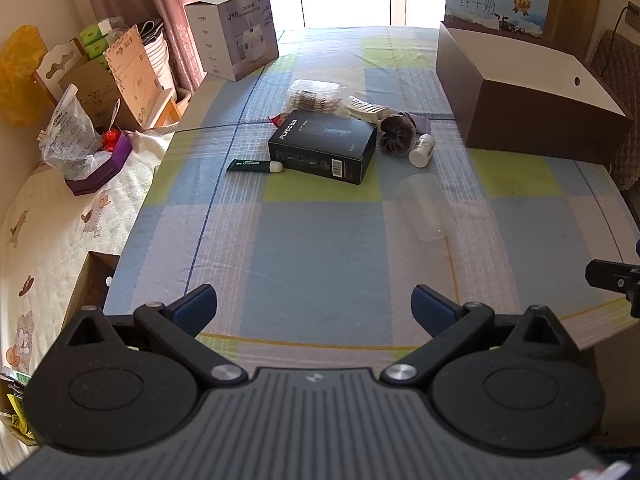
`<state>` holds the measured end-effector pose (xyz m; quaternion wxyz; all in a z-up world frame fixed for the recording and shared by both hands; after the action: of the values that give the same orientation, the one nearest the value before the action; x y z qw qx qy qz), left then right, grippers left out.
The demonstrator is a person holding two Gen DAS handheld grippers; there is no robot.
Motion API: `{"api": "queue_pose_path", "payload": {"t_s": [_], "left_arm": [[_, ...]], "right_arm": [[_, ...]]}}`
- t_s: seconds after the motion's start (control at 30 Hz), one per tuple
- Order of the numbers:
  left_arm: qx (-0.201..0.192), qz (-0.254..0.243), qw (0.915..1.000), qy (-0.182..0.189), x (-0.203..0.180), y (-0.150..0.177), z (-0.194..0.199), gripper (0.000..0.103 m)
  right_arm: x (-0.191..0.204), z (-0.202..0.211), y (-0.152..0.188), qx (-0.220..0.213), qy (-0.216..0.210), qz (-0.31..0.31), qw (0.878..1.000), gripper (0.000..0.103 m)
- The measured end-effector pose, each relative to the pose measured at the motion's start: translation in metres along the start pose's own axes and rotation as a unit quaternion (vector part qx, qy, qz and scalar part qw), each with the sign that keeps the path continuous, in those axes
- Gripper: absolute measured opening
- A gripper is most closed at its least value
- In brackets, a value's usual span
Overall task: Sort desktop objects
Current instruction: 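Move both tools toward the items beside the cardboard box, then grasp the clear plastic cup with the right tool while the left tool approaches the green lip gel tube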
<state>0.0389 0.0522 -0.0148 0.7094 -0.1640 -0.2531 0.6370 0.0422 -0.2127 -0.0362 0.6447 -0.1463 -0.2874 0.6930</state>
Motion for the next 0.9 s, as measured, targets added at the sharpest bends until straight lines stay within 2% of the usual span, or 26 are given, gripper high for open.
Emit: {"api": "queue_pose_path", "payload": {"t_s": [0.33, 0.57, 0.7, 0.9], "left_arm": [[0.009, 0.004, 0.9999, 0.011, 0.019, -0.006, -0.020, 0.102], [0.016, 0.006, 0.9998, 0.013, 0.035, -0.011, -0.042, 0.102], [0.022, 0.007, 0.9997, 0.010, 0.044, -0.018, -0.058, 0.102], [0.031, 0.010, 0.9994, 0.010, 0.061, -0.028, -0.083, 0.102]], "right_arm": [[0.017, -0.019, -0.012, -0.007, -0.018, 0.003, 1.000, 0.101], [0.035, -0.048, -0.023, -0.006, -0.034, 0.009, 0.999, 0.101], [0.048, -0.069, -0.029, -0.002, -0.040, 0.021, 0.999, 0.092], [0.062, -0.098, -0.040, 0.007, -0.043, 0.029, 0.999, 0.085]]}}
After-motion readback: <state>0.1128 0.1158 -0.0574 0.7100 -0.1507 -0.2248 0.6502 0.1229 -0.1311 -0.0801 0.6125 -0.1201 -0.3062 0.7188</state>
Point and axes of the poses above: each gripper's, at about its wrist camera, not at the fingertips, and z roughly against the way its jaws point, x to its left, y to its underside, the point moved 1 cm from there along -z, roughly the way its jaws point, and after that the axes turned 4 degrees about -z, right-handed, at the moved point
